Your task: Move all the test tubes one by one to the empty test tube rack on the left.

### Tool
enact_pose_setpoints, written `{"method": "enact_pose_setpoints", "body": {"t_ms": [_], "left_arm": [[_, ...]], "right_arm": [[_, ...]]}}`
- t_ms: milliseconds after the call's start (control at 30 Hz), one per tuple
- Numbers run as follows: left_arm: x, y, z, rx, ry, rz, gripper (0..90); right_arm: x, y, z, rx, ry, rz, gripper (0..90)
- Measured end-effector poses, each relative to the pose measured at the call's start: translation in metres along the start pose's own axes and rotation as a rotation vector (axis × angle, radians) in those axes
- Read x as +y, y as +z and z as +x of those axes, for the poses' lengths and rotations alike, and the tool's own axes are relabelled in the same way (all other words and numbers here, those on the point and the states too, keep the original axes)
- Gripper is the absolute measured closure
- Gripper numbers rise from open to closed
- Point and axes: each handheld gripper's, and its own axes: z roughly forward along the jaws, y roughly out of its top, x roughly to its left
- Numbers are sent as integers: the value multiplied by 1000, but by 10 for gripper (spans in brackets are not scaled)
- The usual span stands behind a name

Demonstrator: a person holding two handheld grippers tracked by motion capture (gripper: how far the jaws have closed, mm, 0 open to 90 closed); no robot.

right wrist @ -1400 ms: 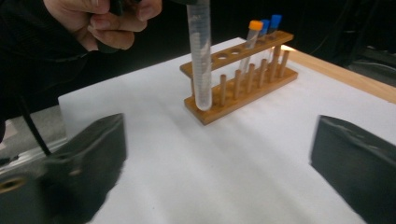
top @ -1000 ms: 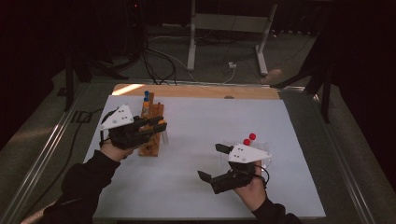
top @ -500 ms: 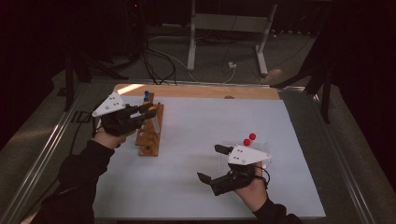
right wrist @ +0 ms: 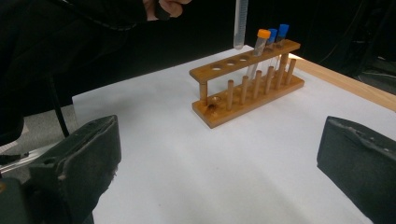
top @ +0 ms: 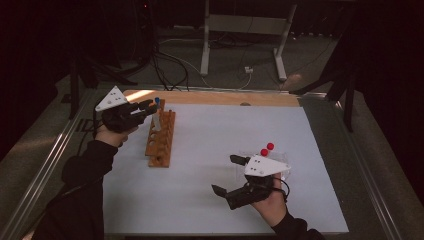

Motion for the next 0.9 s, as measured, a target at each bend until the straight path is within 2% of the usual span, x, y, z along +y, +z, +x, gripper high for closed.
{"method": "enact_pose_setpoints", "body": {"t_ms": [167, 333, 500, 900], "left_arm": [[-5, 4, 10, 33, -16, 0, 718], [-11, 11, 17, 48, -35, 8, 719], [-20, 18, 21, 71, -41, 35, 719], [-44, 27, 22, 70, -86, 49, 719]], "right_arm": [[0, -1, 0, 2, 0, -2, 0], [0, -1, 1, 8, -4, -4, 0], [0, -1, 1, 11, -2, -1, 0], [-1, -1, 2, 17, 4, 0, 0]]}}
